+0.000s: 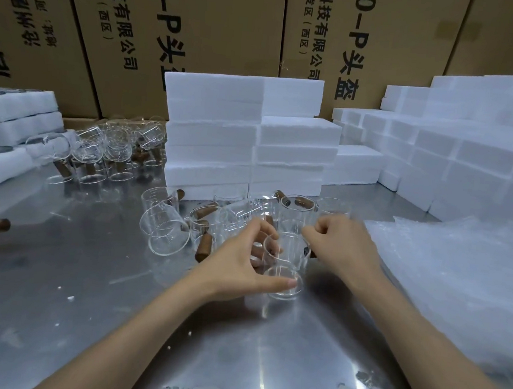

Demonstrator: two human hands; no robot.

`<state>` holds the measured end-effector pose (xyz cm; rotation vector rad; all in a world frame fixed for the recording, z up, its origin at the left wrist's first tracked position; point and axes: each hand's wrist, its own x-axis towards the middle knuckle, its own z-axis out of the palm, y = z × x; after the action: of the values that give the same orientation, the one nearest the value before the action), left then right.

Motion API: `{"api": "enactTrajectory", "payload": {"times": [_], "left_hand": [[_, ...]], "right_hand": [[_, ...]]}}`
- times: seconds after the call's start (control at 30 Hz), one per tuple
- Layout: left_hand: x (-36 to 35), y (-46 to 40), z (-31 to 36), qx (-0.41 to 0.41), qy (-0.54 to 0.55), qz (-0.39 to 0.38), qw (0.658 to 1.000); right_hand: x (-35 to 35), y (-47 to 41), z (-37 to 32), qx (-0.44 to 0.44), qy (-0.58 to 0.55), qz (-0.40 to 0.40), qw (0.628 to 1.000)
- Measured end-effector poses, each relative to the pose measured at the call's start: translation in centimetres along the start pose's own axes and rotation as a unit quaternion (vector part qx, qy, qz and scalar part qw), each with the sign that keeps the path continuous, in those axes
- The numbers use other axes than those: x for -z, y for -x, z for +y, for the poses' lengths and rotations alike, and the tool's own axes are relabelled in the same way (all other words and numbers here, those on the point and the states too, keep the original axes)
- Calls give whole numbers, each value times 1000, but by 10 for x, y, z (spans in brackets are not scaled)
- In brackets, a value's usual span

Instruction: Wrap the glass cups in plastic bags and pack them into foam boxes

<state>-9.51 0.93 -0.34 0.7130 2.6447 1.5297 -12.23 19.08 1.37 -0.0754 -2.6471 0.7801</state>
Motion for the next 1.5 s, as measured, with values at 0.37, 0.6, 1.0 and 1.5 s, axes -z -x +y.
{"api": "enactTrajectory", "payload": {"times": [0.37, 0.6, 1.0, 1.5], "left_hand": [[1, 4, 8, -23, -63, 20, 998], [-2, 3, 16, -84, -19, 103, 991], [-1, 3, 16, -123, -33, 123, 984], [0, 8, 26, -134, 4, 138, 981]], "right_hand": [[32, -8, 7, 17, 83, 207, 975], [53, -9, 35, -174, 156, 71, 970], [59, -5, 36, -181, 138, 4, 974], [50, -4, 19, -63, 50, 216, 973]]}}
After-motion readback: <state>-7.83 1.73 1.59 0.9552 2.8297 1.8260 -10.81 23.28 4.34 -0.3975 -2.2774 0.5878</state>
